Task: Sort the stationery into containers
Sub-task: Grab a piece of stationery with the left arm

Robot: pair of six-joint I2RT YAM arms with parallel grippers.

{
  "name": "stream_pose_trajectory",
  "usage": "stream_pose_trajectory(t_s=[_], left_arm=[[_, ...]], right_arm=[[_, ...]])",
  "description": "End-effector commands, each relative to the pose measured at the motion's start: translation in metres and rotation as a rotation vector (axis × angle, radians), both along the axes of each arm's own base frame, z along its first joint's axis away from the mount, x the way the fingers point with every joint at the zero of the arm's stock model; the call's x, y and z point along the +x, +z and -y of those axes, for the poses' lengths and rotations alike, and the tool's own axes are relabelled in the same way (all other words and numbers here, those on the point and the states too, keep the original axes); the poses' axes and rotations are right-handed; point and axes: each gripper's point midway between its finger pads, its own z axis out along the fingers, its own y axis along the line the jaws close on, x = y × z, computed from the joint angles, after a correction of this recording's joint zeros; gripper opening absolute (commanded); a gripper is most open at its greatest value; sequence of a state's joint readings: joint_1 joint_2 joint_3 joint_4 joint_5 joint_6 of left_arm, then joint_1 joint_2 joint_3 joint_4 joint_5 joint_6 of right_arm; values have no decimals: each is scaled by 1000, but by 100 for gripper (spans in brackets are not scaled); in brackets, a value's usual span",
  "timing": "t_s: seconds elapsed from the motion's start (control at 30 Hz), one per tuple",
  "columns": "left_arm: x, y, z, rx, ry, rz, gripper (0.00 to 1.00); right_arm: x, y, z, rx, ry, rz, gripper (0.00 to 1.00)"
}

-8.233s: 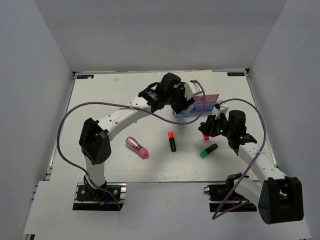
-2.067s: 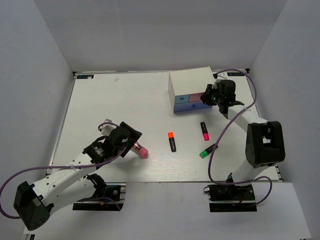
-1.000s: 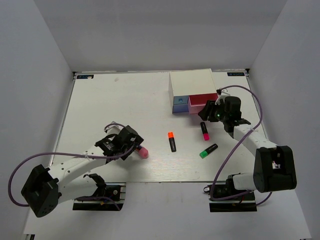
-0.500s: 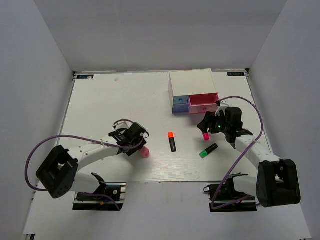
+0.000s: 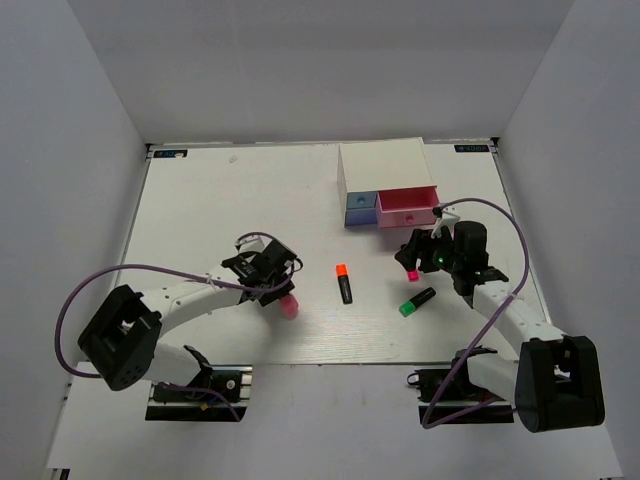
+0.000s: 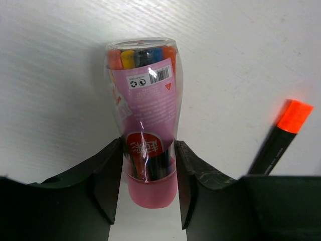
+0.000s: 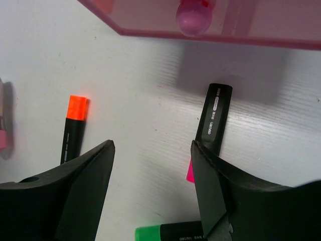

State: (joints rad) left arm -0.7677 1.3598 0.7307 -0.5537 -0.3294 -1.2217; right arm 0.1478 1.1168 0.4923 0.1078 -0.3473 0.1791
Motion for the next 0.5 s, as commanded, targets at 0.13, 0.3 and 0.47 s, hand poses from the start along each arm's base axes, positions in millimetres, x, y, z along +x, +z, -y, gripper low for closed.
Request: stream_pose_trajectory(t_s=[0.13,0.3,0.47], left_arm=[[32,56,32,-36,-132,145,7],[44,85,46,-44,-207,223,3],[71,141,68,-38,-362,420,0]], right_arm=[[-2,11,-2,0,29,79,68],[-3,12,0,-1,22,92,68],[-3,13,0,-7,28,109,68]])
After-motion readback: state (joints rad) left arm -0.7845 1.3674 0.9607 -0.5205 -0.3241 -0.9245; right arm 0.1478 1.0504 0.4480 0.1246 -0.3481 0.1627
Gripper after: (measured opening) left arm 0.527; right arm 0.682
